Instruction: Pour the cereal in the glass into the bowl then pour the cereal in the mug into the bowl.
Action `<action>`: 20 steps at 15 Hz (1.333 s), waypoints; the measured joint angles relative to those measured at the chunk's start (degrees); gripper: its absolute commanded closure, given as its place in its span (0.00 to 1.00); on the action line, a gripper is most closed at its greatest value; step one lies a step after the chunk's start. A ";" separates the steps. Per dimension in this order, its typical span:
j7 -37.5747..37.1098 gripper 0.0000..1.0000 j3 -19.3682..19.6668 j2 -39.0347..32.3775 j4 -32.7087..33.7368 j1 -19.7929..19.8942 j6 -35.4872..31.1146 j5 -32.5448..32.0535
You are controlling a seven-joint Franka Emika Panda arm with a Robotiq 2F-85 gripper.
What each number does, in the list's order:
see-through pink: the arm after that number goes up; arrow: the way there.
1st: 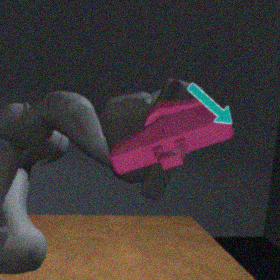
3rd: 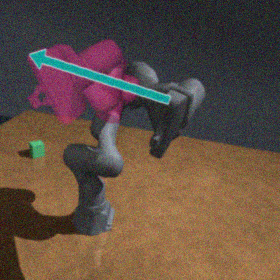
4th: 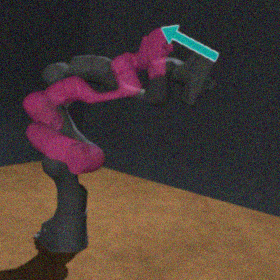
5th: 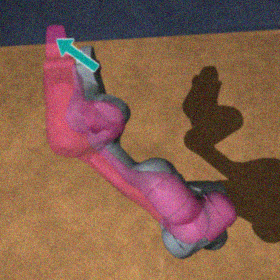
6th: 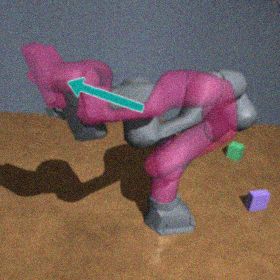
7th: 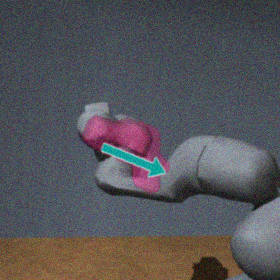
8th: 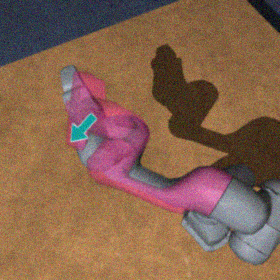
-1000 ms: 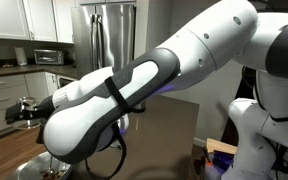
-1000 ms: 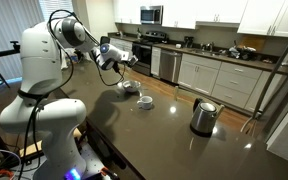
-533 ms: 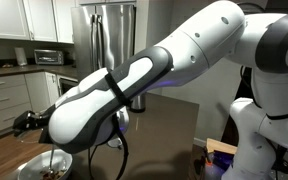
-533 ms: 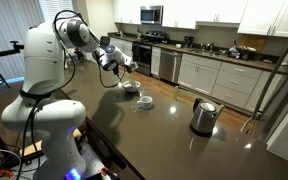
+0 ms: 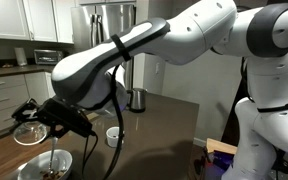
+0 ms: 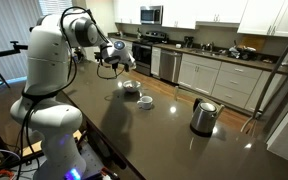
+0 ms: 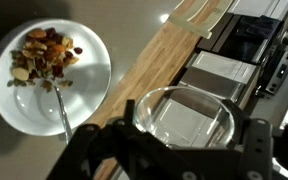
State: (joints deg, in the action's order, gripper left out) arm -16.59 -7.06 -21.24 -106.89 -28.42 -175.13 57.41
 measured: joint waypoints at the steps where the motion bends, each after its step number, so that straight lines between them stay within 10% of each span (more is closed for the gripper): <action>1: 1.50 0.40 -2.11 0.39 0.42 2.36 2.45 3.46; 9: 9.79 0.40 -6.43 0.33 0.16 11.65 20.94 24.82; 10: 10.17 0.15 -6.42 0.15 -0.22 12.12 22.94 26.39; 13: 11.22 0.15 -6.39 -0.09 -1.22 12.36 23.52 27.78; 14: 11.23 0.40 -6.42 -0.09 -1.30 12.35 23.52 27.79; 20: 10.24 0.40 -6.05 -0.81 -1.34 13.07 30.55 28.35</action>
State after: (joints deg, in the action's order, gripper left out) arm -6.35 -13.11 -22.05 -108.23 -15.35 -144.58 85.76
